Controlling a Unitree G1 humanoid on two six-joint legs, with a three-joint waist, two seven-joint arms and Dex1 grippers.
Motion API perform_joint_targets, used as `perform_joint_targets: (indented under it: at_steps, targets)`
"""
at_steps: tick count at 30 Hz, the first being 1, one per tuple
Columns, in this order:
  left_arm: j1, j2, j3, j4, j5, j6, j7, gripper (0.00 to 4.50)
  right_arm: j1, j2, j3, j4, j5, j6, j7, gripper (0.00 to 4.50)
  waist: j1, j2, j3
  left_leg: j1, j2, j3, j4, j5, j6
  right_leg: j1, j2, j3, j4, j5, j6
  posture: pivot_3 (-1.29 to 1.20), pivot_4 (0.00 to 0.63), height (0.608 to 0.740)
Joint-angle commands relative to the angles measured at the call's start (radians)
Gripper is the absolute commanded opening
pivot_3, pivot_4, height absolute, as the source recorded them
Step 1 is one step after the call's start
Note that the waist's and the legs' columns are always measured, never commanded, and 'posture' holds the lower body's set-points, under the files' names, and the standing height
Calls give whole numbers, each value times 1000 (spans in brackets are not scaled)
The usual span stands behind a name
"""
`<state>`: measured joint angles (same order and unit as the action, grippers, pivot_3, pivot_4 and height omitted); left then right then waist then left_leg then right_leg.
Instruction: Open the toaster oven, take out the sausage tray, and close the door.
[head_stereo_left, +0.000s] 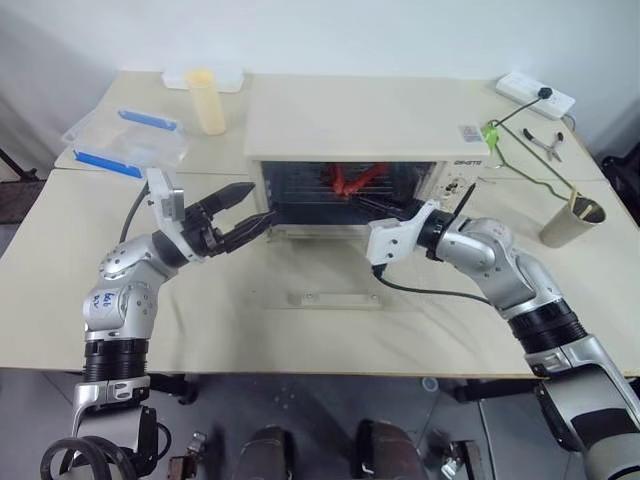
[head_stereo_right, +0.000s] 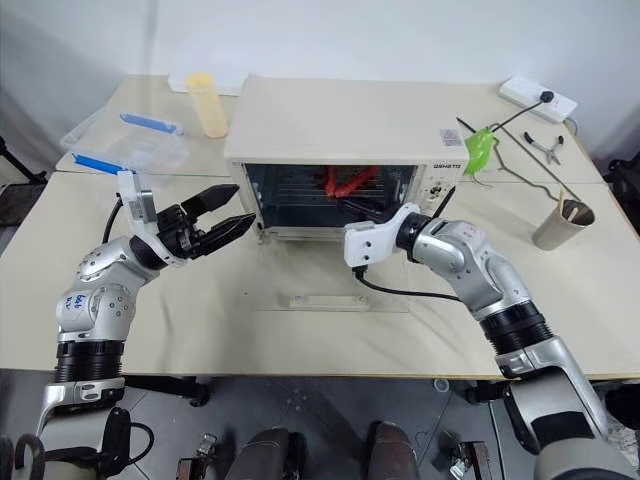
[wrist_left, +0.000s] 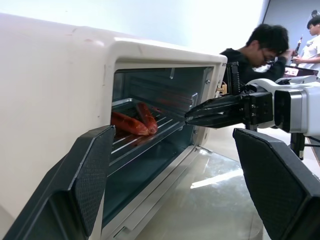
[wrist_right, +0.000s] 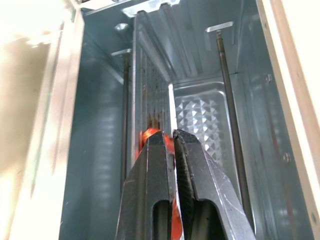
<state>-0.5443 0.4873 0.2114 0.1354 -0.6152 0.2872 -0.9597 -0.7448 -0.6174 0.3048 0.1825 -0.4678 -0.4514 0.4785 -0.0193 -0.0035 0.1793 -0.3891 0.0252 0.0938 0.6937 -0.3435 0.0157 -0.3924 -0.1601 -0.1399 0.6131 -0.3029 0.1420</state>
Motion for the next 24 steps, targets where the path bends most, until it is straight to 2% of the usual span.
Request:
perform_joint_targets:
  at_steps: [1,5,14,22,24]
  targets:
    - [-16,-1,-2,-9,5,-9,-3,4029,23,-14,-43,-60,17,44,17,260,-4,0,0,0,0,0,0,0,0,0,0,0,0,0,0,0,150,740]
    - [-28,-5,-9,-1,9,-11,-2,4029,44,29,-75,-76,59,178,26,260,-7,0,0,0,0,0,0,0,0,0,0,0,2,0,0,0,150,740]
    - [-40,-9,-14,12,14,-16,-1,4029,11,55,-19,-24,-80,192,-22,3086,-8,0,0,1,0,0,0,0,0,-1,0,0,3,0,0,0,150,740]
    - [-36,-15,-13,6,16,-18,7,4029,-38,94,2,67,-155,197,-112,3086,-8,0,0,1,0,0,1,0,0,-1,0,1,4,0,0,0,150,740]
    - [-35,-15,-12,6,16,-20,8,4029,-42,93,8,77,-163,188,-118,2533,-8,0,0,1,0,0,0,0,0,-1,0,1,5,0,0,0,150,740]
